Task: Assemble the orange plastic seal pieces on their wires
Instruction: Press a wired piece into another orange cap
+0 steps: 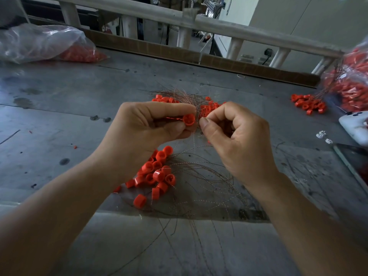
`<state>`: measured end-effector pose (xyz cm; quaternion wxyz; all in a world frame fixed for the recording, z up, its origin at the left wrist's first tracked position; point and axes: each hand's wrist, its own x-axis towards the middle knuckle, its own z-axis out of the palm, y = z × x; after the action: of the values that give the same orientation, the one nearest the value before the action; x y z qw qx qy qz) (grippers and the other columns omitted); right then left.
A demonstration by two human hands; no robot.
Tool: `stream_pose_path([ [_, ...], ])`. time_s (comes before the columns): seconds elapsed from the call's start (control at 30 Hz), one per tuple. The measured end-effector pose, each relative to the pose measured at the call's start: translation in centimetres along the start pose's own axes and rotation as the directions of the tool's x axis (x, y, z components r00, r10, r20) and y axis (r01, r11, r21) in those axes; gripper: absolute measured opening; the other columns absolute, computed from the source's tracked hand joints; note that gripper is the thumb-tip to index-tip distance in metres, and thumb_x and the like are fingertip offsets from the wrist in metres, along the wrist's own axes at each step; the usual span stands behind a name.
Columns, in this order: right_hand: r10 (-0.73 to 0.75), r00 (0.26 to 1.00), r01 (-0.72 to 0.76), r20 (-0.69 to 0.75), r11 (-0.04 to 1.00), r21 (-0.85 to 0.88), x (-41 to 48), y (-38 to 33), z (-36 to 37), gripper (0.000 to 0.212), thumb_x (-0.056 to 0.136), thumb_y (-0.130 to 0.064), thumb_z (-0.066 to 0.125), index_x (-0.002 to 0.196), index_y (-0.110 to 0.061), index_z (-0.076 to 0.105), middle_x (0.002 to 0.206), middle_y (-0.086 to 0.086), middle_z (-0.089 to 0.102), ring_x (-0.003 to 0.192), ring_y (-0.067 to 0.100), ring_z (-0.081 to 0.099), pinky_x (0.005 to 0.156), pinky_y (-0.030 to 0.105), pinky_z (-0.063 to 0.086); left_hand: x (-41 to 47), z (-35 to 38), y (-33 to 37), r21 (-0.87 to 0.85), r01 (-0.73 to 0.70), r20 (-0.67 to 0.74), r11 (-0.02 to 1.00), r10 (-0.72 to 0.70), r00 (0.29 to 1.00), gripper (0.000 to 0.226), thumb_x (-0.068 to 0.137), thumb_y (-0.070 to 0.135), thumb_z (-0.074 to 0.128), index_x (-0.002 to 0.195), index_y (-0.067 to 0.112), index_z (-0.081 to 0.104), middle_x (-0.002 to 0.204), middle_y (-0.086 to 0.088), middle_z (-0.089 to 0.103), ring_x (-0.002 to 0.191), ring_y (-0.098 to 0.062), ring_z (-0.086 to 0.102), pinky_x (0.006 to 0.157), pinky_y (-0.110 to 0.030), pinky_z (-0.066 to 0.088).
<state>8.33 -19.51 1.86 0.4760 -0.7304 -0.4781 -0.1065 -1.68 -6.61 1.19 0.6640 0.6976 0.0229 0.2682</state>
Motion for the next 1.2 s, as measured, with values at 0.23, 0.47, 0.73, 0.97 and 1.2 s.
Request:
stream_pose_path([
  [0.23,0.0,1.0,0.0,0.011,1.0,0.002,-0.05,-0.12,0.02,0.014,0.081,-0.02,0.059,0.068,-0.015,0.056,0.061,-0.008,0.054,0.054,0.005,0.047,0.051,0.014,0.039,-0.06,-0.02,-0.03,-0.051,0.01,0.007,0.999,-0.009,1.0,0.025,0.065,0.006,0.06,0.085,0.014,0.072,0.086,0.001,0.074,0.083,-0.014,0.07,0.072,-0.017,0.053],
  [0.47,-0.004,1.0,0.004,0.015,1.0,0.005,-0.1,-0.22,-0.09,0.014,0.081,-0.02,0.059,0.069,-0.013,0.057,0.061,-0.006,0.055,0.055,0.01,0.05,0.051,0.017,0.041,-0.09,-0.1,-0.03,-0.059,0.009,0.012,0.998,-0.008,1.0,0.026,0.066,0.006,0.06,0.086,0.015,0.073,0.087,0.0,0.074,0.084,-0.016,0.07,0.073,-0.018,0.054],
  [0.73,0.055,0.996,-0.064,0.071,0.989,0.137,-0.01,-0.35,-0.27,0.012,0.08,-0.016,0.058,0.068,-0.016,0.058,0.06,-0.008,0.055,0.056,0.007,0.051,0.053,0.014,0.04,-0.06,-0.14,0.29,-0.17,0.049,-0.005,0.984,-0.05,0.999,0.034,0.054,0.018,0.068,0.088,0.017,0.073,0.083,-0.003,0.074,0.08,-0.017,0.07,0.07,-0.021,0.054],
  [0.97,0.109,0.986,-0.134,0.126,0.968,0.212,0.12,-0.54,-0.49,0.009,0.077,-0.016,0.057,0.069,-0.019,0.061,0.057,0.0,0.057,0.057,0.022,0.055,0.05,0.029,0.046,-0.03,-0.24,0.36,-0.233,0.083,0.057,0.969,-0.072,0.996,0.023,0.062,0.006,0.066,0.081,0.014,0.075,0.083,-0.006,0.073,0.078,-0.015,0.069,0.068,-0.019,0.054],
  [1.2,0.133,0.941,-0.242,0.31,0.907,0.346,0.17,-0.5,-0.82,0.014,0.081,-0.007,0.064,0.069,-0.015,0.062,0.042,-0.015,0.048,0.037,-0.001,0.04,0.04,0.006,0.027,-0.06,-0.19,0.43,-0.38,0.167,0.142,0.91,-0.121,0.982,0.023,0.057,0.009,0.066,0.078,0.01,0.075,0.077,-0.008,0.072,0.069,-0.013,0.069,0.058,-0.017,0.054],
])
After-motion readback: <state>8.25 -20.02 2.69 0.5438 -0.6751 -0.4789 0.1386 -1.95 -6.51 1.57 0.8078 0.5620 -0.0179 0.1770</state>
